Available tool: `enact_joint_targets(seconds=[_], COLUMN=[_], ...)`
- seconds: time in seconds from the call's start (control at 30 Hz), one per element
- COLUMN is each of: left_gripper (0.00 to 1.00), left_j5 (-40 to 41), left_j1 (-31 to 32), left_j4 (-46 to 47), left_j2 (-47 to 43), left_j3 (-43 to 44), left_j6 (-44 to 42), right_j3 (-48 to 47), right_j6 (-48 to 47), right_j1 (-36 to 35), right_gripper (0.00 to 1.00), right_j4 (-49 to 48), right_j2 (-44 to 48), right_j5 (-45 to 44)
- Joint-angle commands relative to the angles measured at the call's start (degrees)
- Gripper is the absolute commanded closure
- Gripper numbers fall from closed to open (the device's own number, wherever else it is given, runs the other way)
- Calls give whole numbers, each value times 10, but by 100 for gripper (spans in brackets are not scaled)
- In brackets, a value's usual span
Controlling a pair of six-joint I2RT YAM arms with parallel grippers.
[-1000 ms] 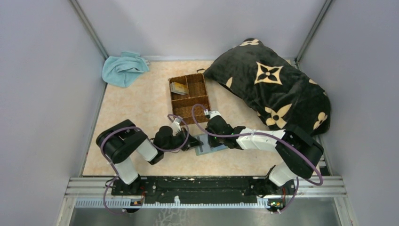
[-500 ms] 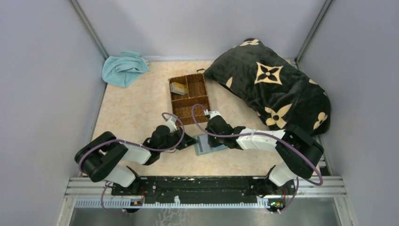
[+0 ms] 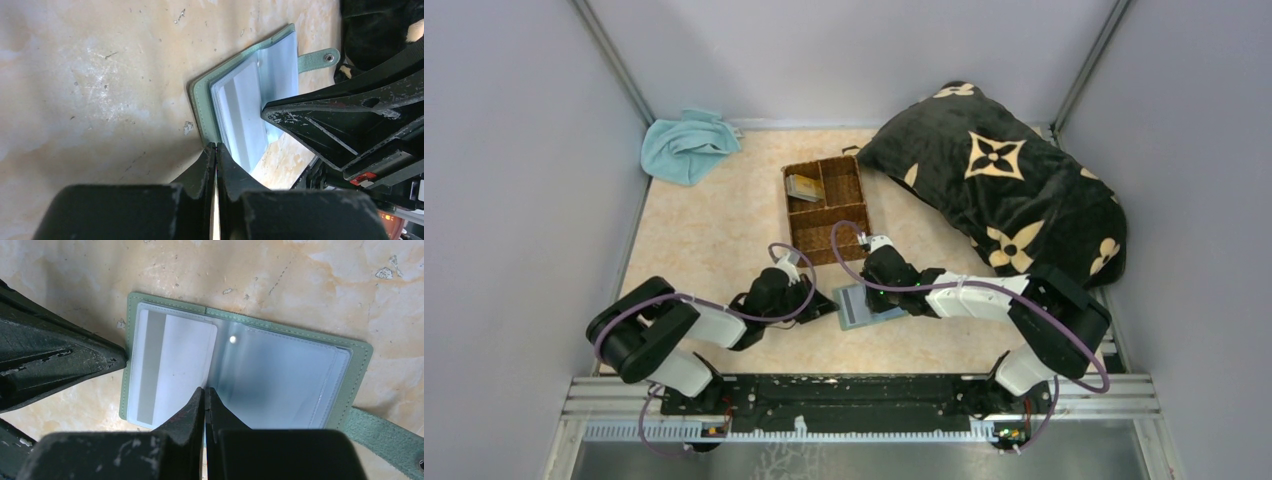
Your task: Take the credit cards out of the card holder
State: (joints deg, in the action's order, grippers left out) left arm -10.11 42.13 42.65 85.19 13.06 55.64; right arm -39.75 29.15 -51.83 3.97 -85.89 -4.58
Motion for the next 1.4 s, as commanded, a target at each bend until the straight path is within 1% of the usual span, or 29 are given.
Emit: enact_joint_targets(seconds=[0.0,0.27,0.57,0.73,0.97,1.17,1.37], left_gripper=[91,92,91,91,91,91,91], left_j5=[-4,-29,-24,-28,-49,-56,-68], left_j1=[2,2,2,2,3,3,3], left_j4=[15,56,18,11,55,65,102], left_j2=[21,36,0,15,53,53,46], left_j3=[7,5,7,18,22,28,29], left_j6=[-7,7,-7,-12,1,4,20], right_j3=[2,5,5,4,4,5,7], right_j6=[3,5,5,5,4,4,7], right_j1=[0,-1,0,0,-1,0,0], right_gripper=[100,100,100,100,100,100,100], right_j4=[-22,-25,-27,-26,-24,-31,-40], right_j2=[-1,-2,-2,-3,-3,-7,-10], right_j5=[3,5,5,4,4,10,25])
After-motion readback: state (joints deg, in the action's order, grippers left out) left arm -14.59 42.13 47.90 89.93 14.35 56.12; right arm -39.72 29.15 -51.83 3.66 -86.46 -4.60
